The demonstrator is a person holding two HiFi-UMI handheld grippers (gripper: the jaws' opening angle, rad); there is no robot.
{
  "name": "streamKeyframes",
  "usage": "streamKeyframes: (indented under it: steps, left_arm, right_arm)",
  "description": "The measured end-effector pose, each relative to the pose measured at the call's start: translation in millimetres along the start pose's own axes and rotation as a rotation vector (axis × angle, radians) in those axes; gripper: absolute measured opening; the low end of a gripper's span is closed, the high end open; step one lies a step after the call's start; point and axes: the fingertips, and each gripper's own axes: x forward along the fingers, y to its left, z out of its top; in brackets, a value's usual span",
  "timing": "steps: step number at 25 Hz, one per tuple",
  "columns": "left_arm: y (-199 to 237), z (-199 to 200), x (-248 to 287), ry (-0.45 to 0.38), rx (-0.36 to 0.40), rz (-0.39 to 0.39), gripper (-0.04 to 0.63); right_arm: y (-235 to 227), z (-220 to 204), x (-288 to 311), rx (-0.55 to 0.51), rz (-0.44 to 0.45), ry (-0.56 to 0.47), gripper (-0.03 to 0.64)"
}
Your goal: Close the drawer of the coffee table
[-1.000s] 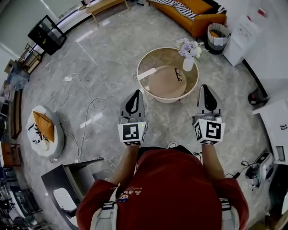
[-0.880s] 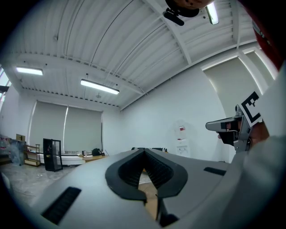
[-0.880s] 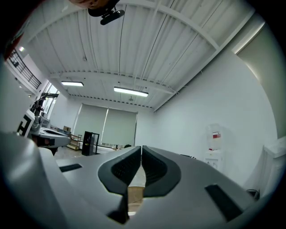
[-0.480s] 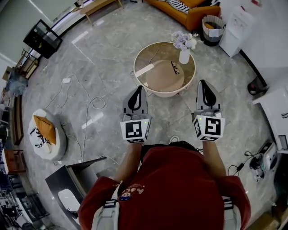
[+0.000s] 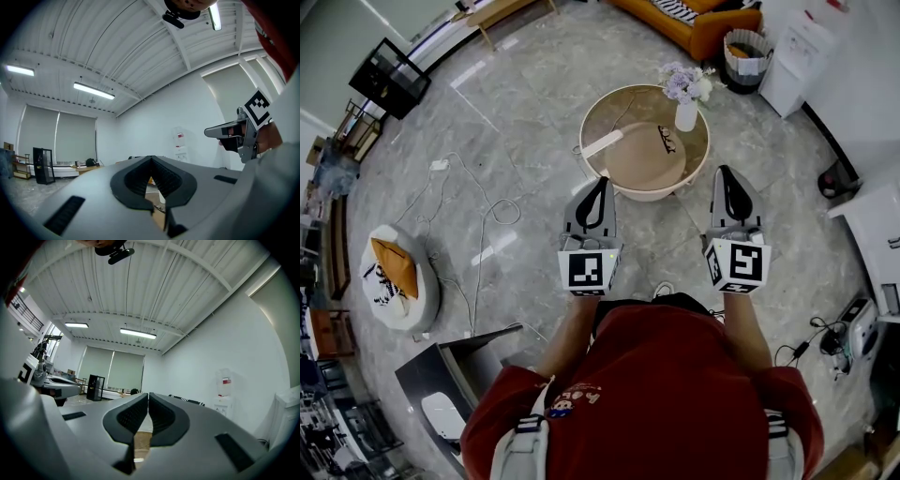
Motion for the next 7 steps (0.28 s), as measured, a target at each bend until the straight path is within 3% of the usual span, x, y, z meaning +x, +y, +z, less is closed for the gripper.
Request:
streamKeyframes:
  steps: [7]
  left_arm:
    - [2.2,2.6,11.5,-0.028,0.004,0.002,0.012]
  right_arm:
    - [0.0,-2.6,9.9,-0.014,0.009,-0.001,0.023]
